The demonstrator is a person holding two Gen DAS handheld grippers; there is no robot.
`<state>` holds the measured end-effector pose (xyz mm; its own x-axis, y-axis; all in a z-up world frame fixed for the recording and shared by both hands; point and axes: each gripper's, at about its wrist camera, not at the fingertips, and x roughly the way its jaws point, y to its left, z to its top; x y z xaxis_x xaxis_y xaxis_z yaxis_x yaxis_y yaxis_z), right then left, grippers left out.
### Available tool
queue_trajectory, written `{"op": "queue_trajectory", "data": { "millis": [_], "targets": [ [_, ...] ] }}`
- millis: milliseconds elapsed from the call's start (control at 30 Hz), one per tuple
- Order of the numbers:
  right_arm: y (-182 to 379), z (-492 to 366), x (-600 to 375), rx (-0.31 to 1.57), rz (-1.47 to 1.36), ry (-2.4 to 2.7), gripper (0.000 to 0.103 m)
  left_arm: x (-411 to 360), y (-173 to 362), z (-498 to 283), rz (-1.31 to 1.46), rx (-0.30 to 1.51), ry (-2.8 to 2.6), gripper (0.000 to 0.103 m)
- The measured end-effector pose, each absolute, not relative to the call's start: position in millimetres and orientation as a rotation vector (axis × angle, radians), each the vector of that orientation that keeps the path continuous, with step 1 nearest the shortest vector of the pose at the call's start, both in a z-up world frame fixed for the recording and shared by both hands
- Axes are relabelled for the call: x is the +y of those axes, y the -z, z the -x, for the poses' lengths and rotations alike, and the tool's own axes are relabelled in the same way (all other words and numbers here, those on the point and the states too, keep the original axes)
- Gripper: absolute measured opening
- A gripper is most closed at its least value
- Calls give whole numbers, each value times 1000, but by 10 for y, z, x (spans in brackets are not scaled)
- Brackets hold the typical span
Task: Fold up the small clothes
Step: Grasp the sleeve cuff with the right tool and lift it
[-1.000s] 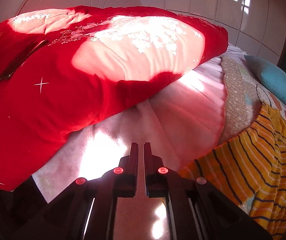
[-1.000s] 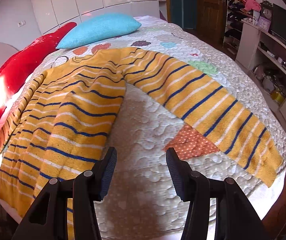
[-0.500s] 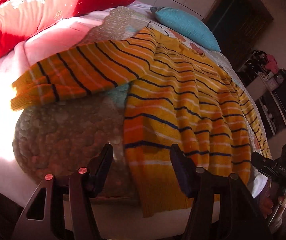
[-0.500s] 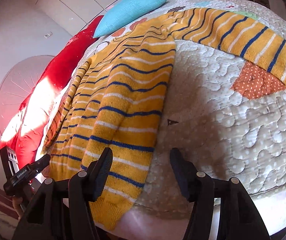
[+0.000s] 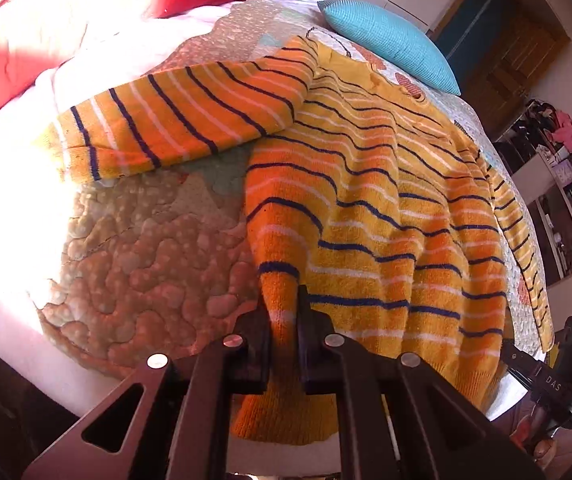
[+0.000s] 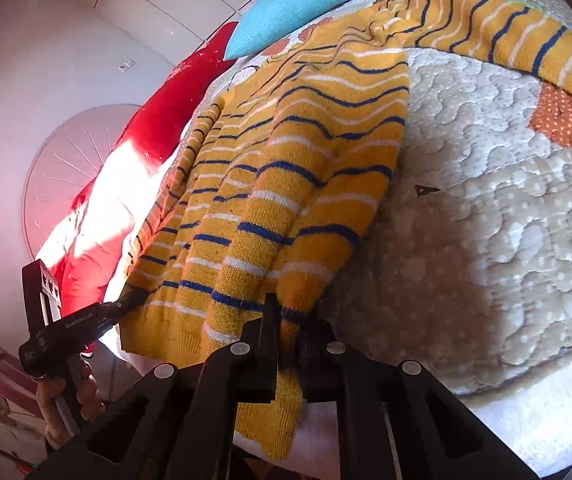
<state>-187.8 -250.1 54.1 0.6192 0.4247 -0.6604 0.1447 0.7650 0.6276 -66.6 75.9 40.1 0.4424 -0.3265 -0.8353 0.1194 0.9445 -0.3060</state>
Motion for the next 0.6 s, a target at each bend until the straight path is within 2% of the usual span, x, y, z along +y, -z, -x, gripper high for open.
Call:
{"op": "queue_trajectory", "data": {
  "millis": [167, 300, 400, 500, 533, 567, 600],
  "targets": [
    [-686, 2295, -2762, 875, -738, -153, 9, 807, -610, 1004, 230, 1040, 268, 7],
    [-632, 2554, -2819, 892, -740, -118, 5, 855, -530, 1237, 205, 1040, 225, 1],
    [-590, 2658, -2825, 905, -724, -93, 5, 885, -498, 1351, 143, 1029, 198, 1],
    [-746, 2797, -3070, 814, -708, -5, 6, 926, -657, 1486, 89, 948, 211, 4],
    [-784, 2819, -3209, 787, -713, 44, 7, 920, -714, 1503, 72, 925, 213, 15],
    [-790, 2823, -3363, 763, -723, 97, 16, 914, -769, 1508, 64, 904, 214, 36],
    [-773, 2806, -3512, 746, -737, 147, 28, 909, -813, 1504, 70, 884, 215, 48]
  ]
}}
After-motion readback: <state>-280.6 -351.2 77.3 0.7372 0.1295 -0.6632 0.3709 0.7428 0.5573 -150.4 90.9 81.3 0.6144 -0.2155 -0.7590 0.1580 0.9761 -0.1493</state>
